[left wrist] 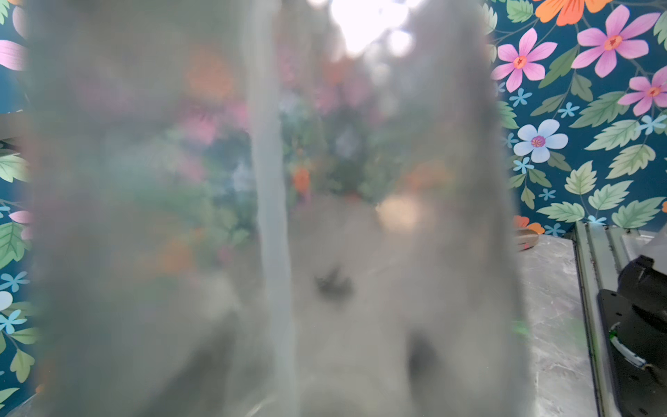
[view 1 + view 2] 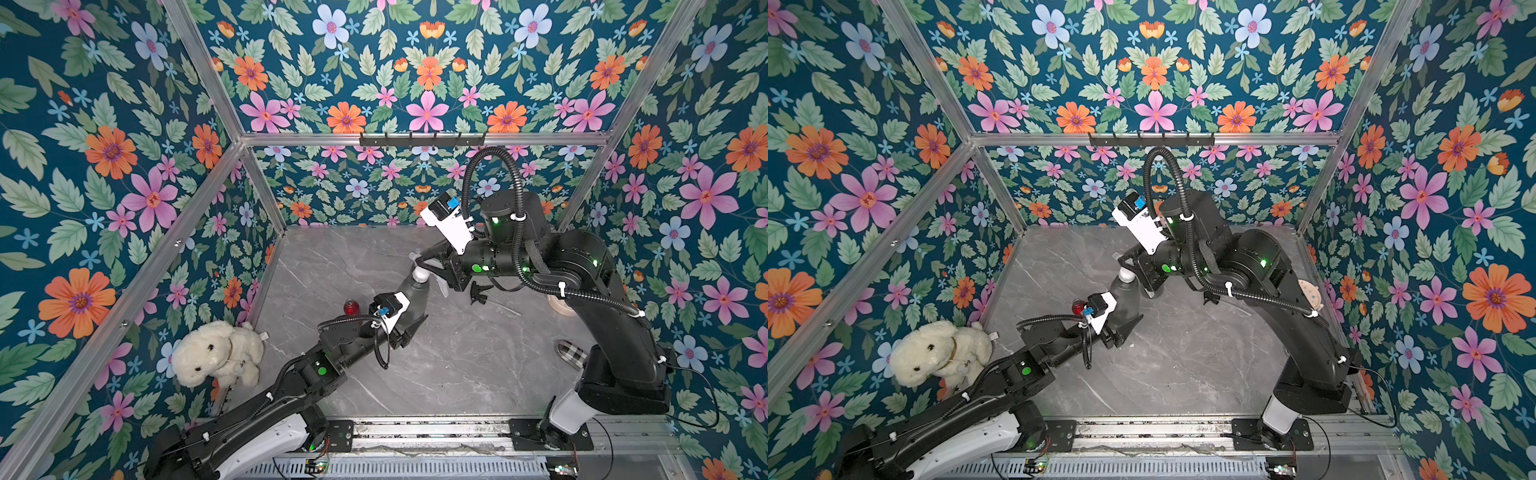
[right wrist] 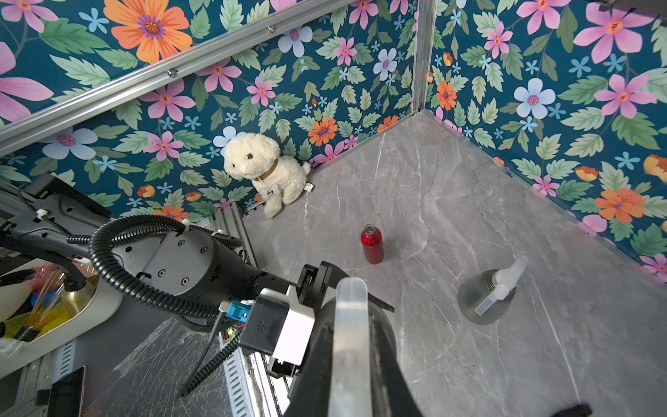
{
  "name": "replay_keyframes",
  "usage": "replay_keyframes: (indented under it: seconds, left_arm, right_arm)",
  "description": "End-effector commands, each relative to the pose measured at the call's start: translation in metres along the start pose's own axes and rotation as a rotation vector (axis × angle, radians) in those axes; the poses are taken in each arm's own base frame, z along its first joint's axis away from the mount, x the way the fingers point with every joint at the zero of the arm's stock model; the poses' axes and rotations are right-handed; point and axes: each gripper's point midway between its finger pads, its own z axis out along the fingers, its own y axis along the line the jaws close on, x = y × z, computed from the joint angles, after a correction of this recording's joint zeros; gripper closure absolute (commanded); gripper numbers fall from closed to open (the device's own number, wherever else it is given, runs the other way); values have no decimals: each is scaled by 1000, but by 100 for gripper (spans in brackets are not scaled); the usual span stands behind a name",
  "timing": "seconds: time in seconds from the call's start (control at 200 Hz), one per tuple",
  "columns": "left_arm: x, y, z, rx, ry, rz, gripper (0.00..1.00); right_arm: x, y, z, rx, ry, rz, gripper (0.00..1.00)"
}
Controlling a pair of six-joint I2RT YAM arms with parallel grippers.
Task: Attach spray nozzles to spray bottles
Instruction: Screw the spray nozzle on the spray bottle.
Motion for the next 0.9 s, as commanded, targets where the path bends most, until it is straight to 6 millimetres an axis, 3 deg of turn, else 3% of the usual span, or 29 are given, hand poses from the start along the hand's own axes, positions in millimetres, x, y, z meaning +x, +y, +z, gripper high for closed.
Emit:
replay_keyframes:
  seconds: [0.0, 0.37, 0.39, 0.495, 0.555, 0.635, 0.895]
  left_arm:
    - [-41, 7, -3, -28, -139, 40, 100]
    - [-42, 2, -2, -16, -137, 69, 100]
    - [-43, 2, -3, -17, -144, 68, 100]
    - [-49, 3, -6, -21, -168, 62, 100]
    - [-46, 2, -3, -16, -156, 60, 100]
    - [-40, 1, 0, -7, -131, 58, 100]
    - [-37, 4, -4, -25, -126, 49, 100]
  right_arm:
    - [26, 12, -9, -56, 101, 27, 100]
    - [33, 10, -8, -51, 134, 17, 100]
    - [38, 7, 7, -47, 169, 24, 100]
    - [38, 2, 15, -23, 172, 31, 92]
    - [32, 3, 13, -18, 144, 25, 92]
    - [25, -2, 9, 23, 118, 11, 100]
    - [19, -17, -6, 120, 92, -7, 100]
